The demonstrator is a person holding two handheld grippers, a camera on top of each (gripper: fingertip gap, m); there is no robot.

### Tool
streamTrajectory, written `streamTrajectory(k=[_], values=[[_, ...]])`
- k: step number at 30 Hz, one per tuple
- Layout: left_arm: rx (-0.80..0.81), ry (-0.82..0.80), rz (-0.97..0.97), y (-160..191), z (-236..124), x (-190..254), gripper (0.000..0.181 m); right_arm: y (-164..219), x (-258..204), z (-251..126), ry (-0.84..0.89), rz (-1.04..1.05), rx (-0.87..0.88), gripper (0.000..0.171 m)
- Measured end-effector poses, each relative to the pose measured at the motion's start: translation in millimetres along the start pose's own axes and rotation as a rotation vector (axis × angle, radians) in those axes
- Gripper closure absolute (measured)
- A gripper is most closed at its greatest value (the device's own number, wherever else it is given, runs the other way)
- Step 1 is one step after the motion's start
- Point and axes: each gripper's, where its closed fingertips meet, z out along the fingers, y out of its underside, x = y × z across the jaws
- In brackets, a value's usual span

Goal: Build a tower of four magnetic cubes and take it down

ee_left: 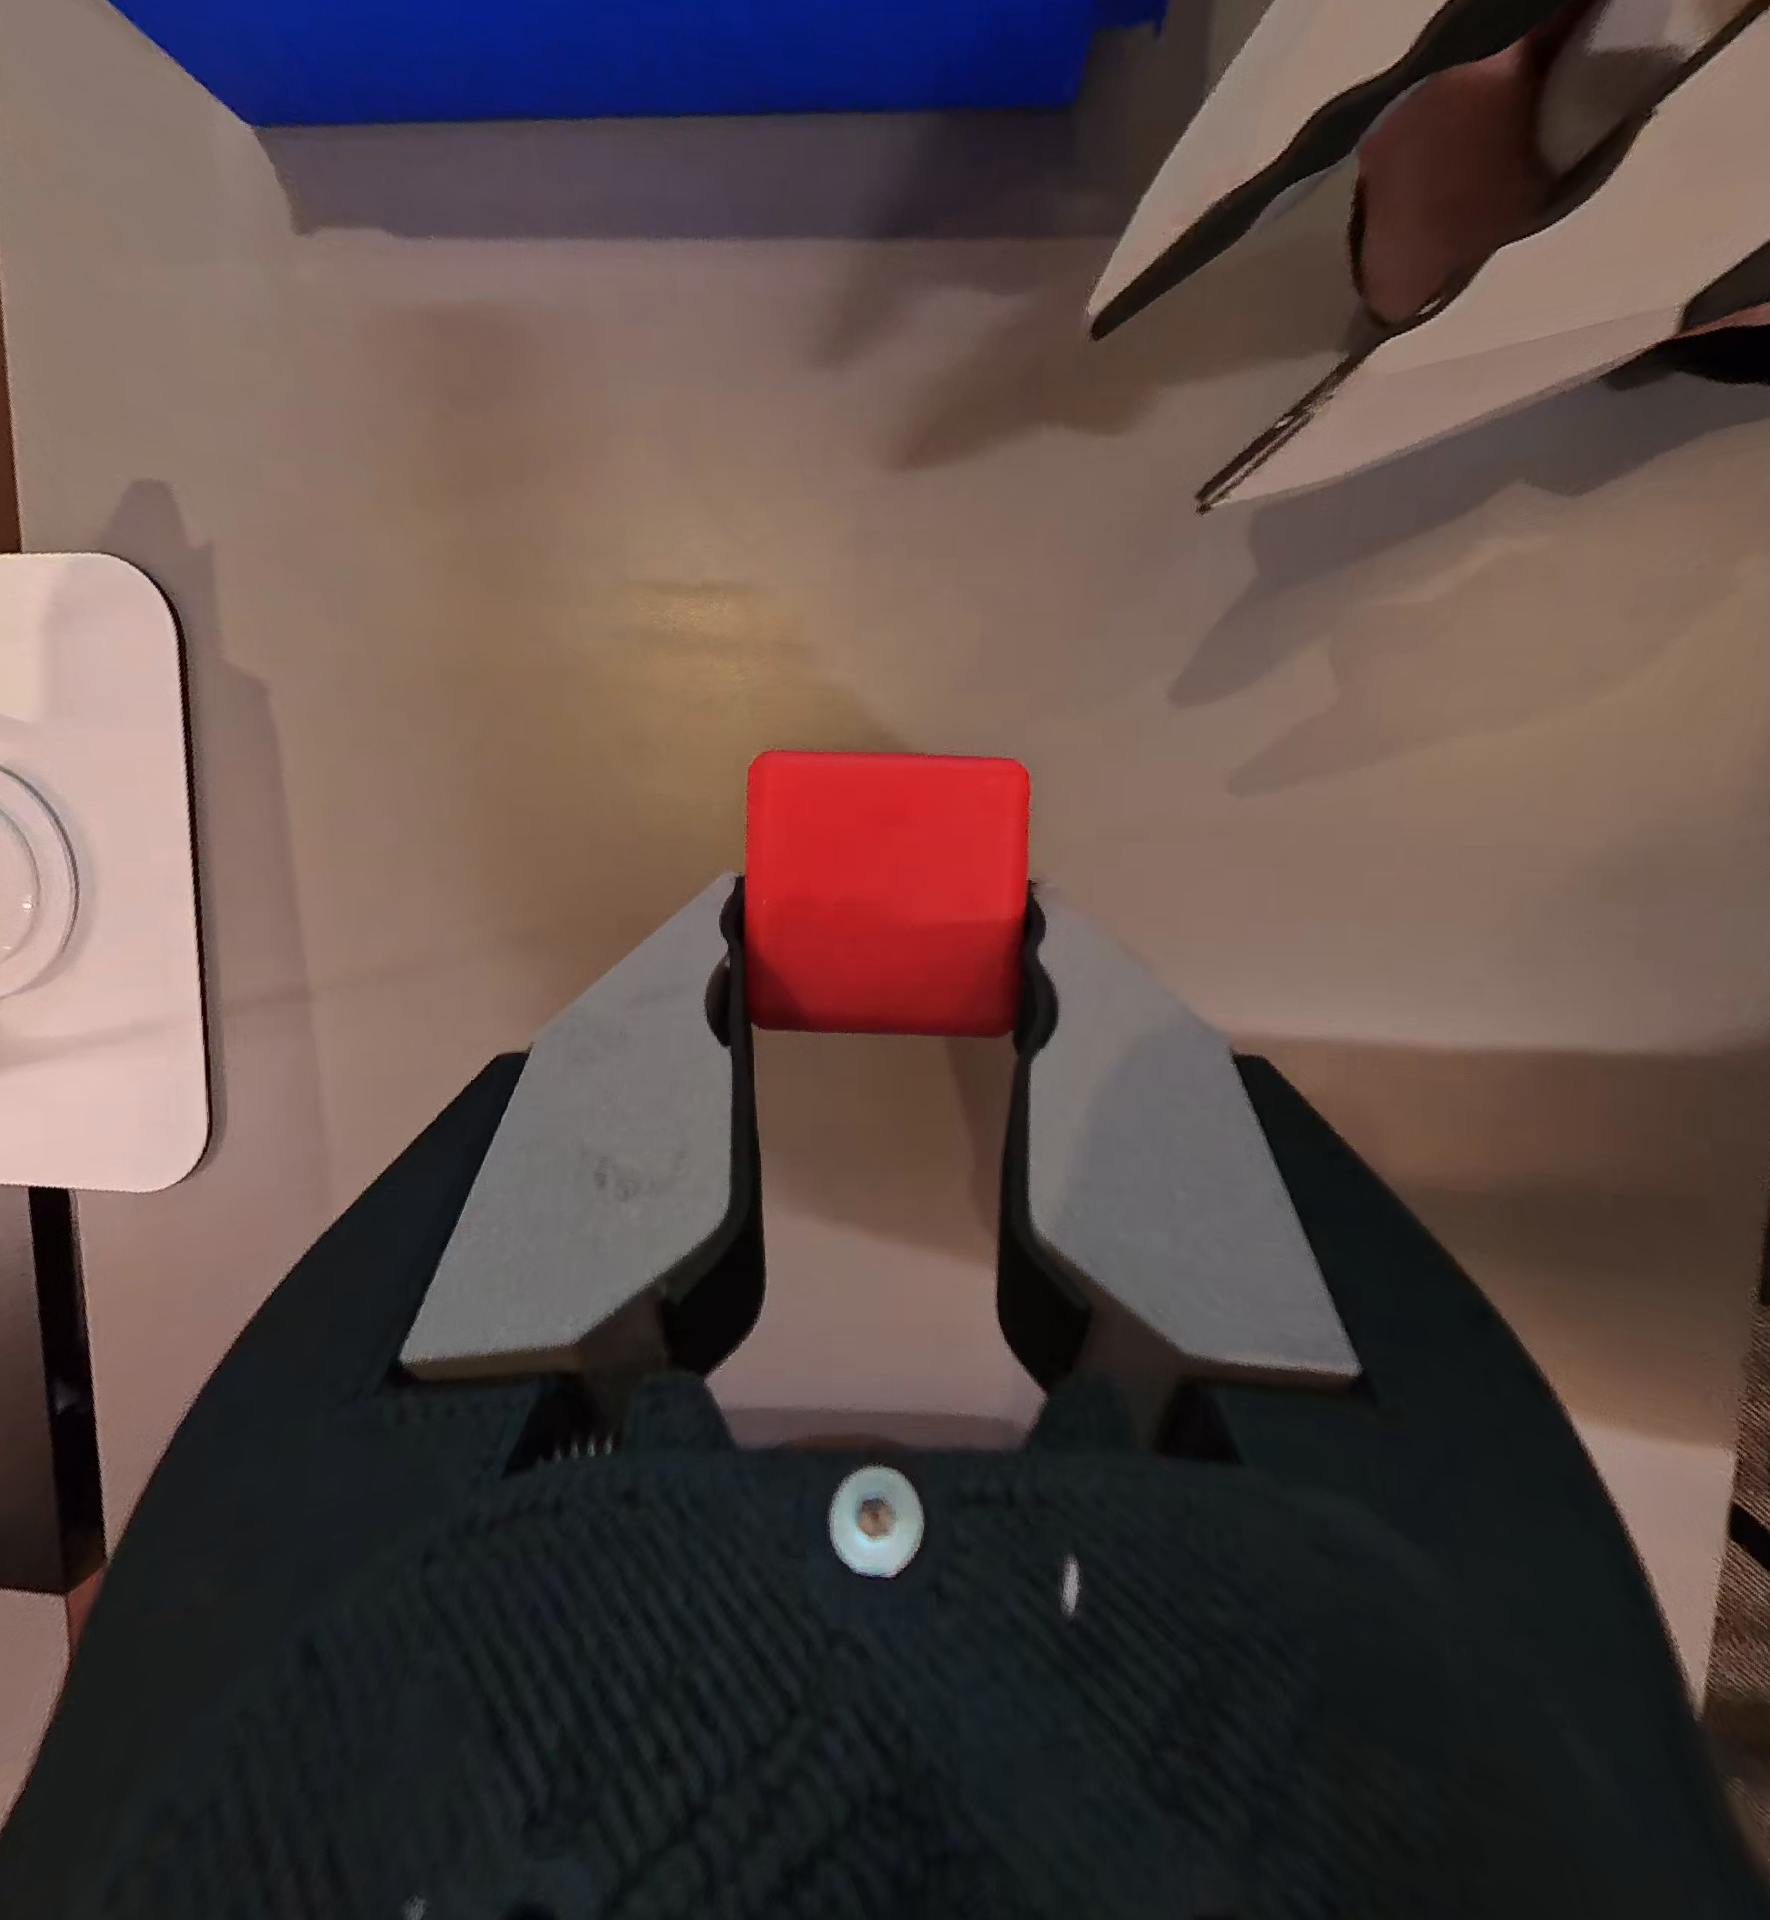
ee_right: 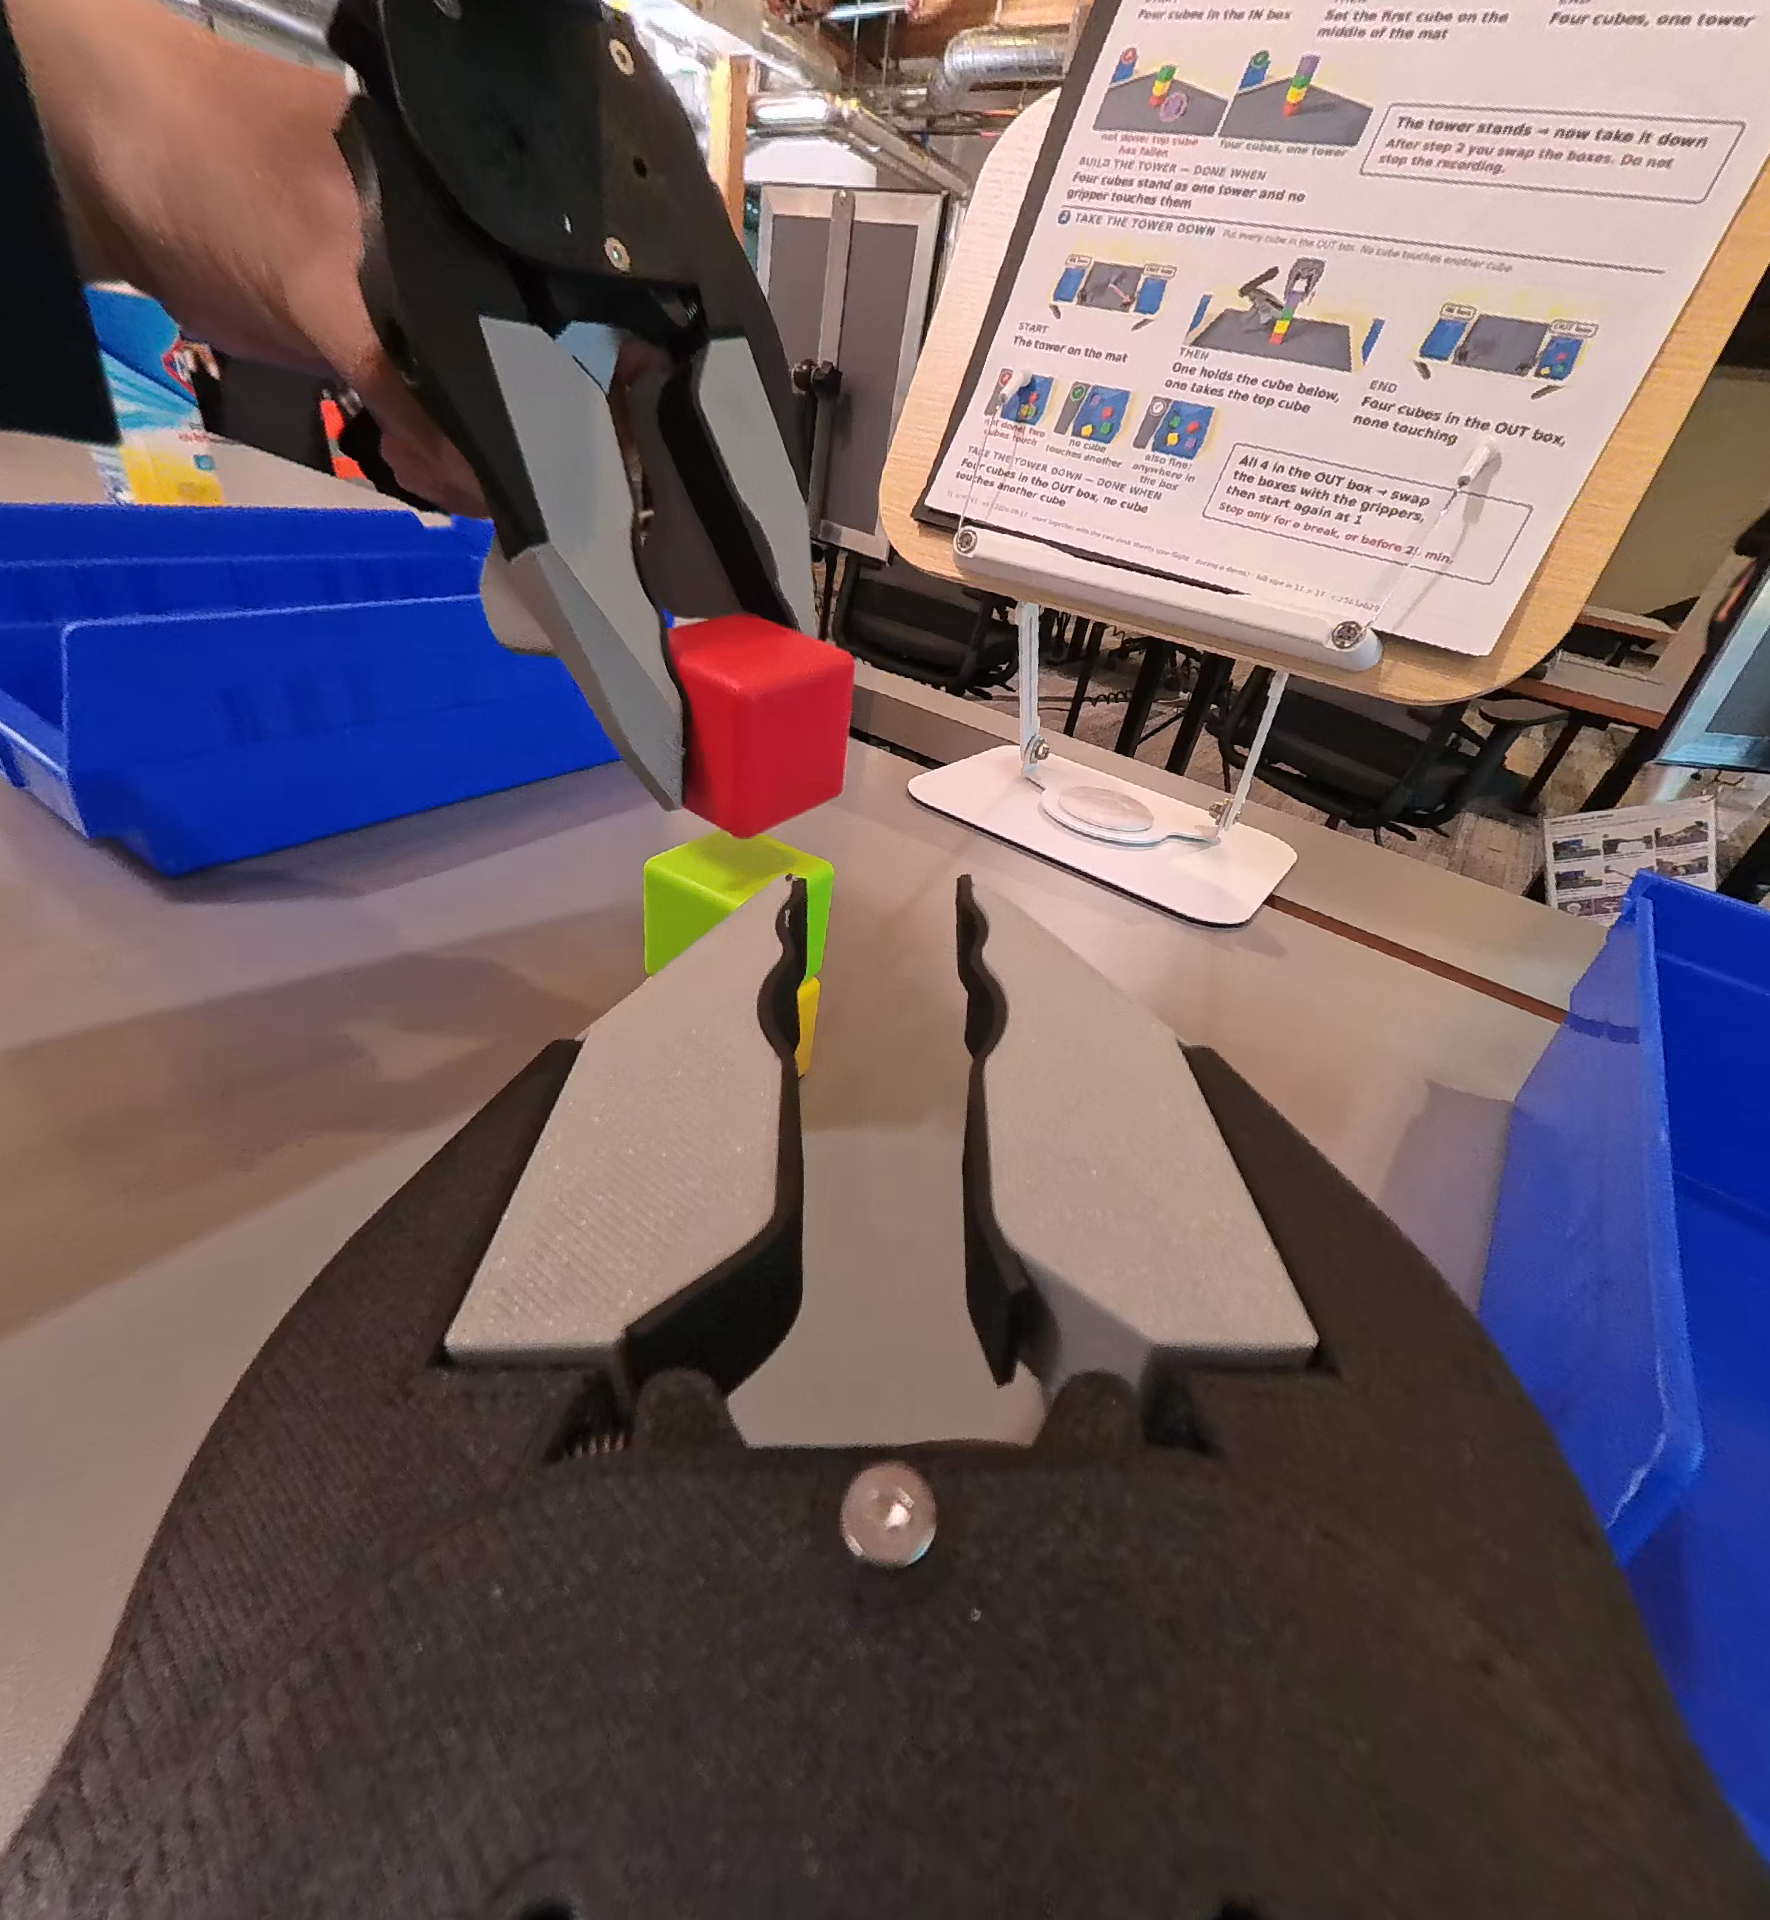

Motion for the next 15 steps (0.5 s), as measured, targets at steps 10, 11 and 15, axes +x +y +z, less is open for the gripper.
streamTrajectory(k=[10, 11, 15], values=[[-0.023, -0.049, -0.124, 2, 12, -7, 0.134, -1, 0, 0, 0.001, 0.001, 0.003, 0.145], [-0.030, -0.054, -0.117, 4, 13, -6, 0.134, -1, 0, 0, 0.001, 0.001, 0.004, 0.145], [-0.030, -0.046, -0.123, 9, 18, -2, 0.134, -1, 0, -1, 0.003, 0.002, 0.004, 0.145]])
